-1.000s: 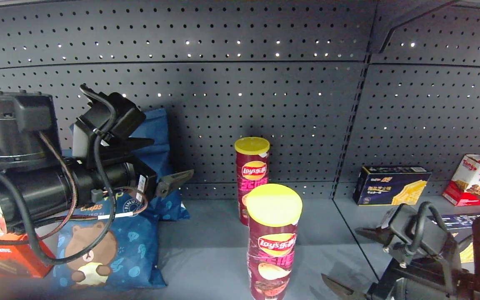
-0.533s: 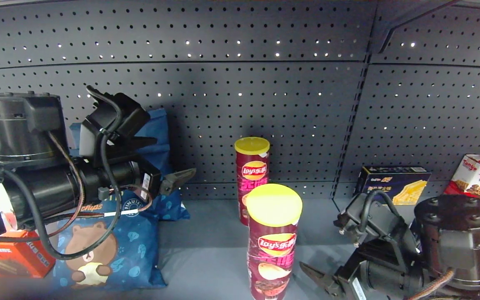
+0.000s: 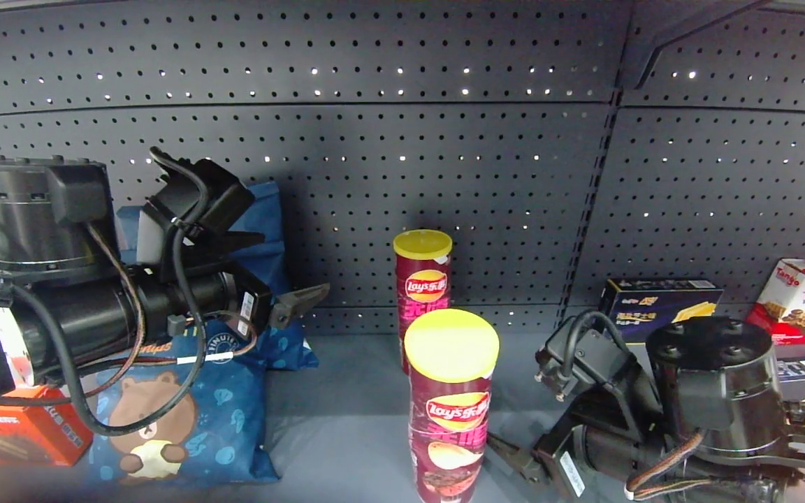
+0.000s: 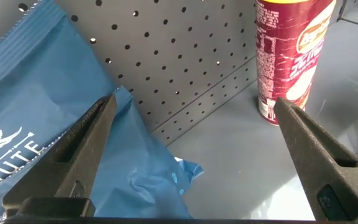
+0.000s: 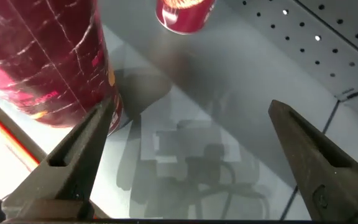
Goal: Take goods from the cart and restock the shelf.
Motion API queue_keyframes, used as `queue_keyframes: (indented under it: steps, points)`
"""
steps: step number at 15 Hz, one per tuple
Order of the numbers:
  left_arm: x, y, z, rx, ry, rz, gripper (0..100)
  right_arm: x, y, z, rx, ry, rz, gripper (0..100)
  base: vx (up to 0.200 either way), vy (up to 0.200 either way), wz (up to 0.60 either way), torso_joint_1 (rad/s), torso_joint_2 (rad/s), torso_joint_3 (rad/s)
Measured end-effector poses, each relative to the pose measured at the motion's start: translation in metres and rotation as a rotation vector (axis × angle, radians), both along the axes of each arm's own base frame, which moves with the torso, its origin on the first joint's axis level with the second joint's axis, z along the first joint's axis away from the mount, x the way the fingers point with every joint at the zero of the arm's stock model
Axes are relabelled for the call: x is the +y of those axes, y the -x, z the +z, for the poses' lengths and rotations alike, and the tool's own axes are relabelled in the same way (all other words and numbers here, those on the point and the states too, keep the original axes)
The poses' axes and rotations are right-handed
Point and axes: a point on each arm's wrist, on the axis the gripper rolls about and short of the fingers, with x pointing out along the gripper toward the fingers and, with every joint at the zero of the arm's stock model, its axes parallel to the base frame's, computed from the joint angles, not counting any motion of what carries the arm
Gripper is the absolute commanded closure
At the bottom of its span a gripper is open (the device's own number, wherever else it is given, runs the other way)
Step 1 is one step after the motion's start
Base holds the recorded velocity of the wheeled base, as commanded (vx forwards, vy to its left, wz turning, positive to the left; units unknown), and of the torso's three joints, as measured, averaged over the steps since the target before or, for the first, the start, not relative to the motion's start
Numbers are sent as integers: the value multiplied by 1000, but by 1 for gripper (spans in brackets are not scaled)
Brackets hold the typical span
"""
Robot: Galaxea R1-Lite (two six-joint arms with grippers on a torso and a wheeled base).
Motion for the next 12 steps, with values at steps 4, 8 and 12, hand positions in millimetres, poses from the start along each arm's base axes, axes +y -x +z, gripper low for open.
queue_keyframes:
  steps: [4,8,12]
  points:
    - [0,0,-1,3,-1,1,0,5,-1,-2,5,8,10,0,0,0,0,0,0,0]
    - [0,0,-1,4,-1,1,0,6,0,-4,9,12,16,0,0,0,0,0,0,0]
    - [3,-1,-1,5,-1,10,0,7,0,-4,9,11,20,0,0,0,0,0,0,0]
